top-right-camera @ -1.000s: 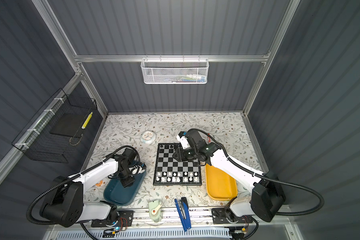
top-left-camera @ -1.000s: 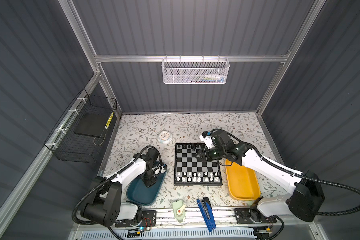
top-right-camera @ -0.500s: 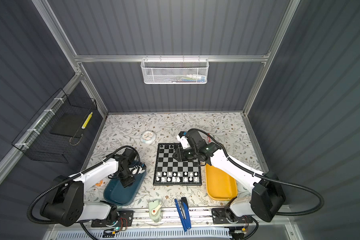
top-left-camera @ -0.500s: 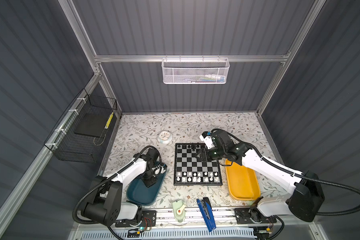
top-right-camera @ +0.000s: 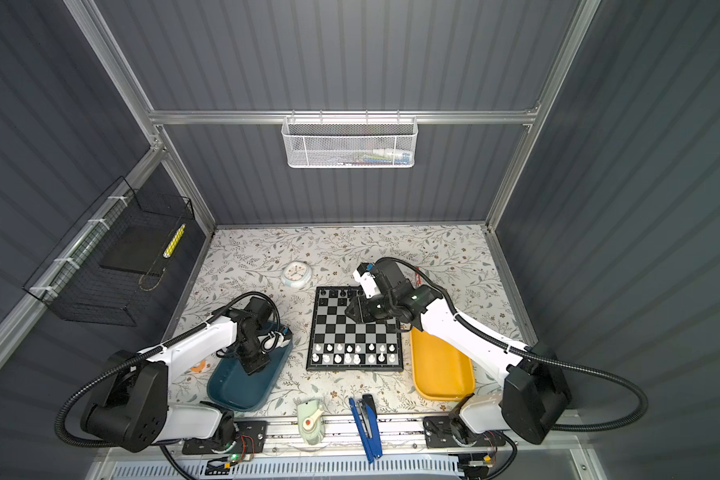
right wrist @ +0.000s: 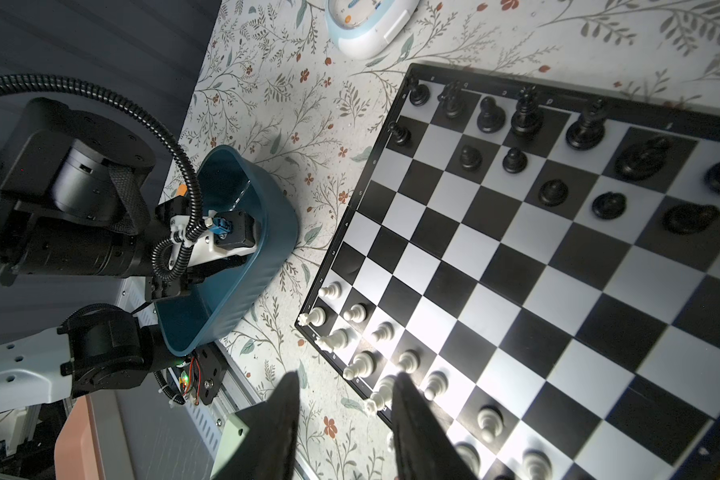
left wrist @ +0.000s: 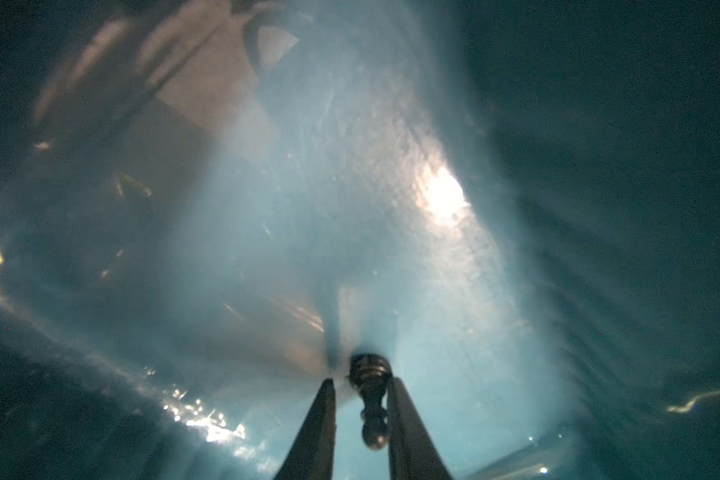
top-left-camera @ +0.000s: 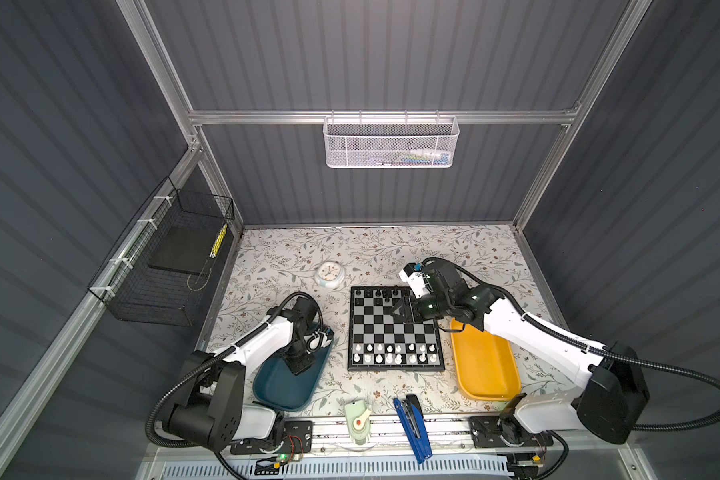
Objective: Set up the chess pieces on the board
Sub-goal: 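Close the left gripper on the black pawn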
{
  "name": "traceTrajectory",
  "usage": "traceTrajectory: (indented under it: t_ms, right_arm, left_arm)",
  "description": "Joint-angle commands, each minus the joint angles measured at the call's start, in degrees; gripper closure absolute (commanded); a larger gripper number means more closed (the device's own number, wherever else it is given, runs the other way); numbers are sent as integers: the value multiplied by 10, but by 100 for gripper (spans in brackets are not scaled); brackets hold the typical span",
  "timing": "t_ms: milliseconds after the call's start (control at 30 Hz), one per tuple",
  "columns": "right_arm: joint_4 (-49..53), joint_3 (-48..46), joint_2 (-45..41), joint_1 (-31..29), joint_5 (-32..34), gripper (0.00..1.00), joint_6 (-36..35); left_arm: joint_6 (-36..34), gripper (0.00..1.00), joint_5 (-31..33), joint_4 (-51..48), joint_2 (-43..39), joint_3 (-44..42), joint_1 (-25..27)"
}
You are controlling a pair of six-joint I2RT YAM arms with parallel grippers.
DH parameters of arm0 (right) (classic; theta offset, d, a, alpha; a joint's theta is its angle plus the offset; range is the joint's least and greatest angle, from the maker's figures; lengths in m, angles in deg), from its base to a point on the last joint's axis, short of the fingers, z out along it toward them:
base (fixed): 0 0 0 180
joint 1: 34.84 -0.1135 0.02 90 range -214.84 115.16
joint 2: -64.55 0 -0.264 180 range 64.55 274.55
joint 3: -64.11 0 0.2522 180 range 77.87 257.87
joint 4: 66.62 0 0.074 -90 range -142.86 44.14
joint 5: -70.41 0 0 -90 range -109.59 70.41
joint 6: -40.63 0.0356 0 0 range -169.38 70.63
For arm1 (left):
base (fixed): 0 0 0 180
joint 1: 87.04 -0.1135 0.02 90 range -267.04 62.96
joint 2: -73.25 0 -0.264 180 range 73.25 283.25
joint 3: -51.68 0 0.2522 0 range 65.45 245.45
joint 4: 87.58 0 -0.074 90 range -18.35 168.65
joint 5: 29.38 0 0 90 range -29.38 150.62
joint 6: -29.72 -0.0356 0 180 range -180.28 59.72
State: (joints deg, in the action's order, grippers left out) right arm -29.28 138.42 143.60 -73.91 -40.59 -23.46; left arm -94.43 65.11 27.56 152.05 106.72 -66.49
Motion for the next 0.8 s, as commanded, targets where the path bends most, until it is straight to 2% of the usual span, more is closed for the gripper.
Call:
traceTrajectory:
  t_ms: [0,767]
  right_arm:
    - [-4,-2,2,-2,4,61,-1]
    - [-6,-3,5,-2,3,61,-4]
  left_arm:
    - [-9,78,-4,-1,5,-5,-3]
    - [-9,86,8,-6,3,-5,-3]
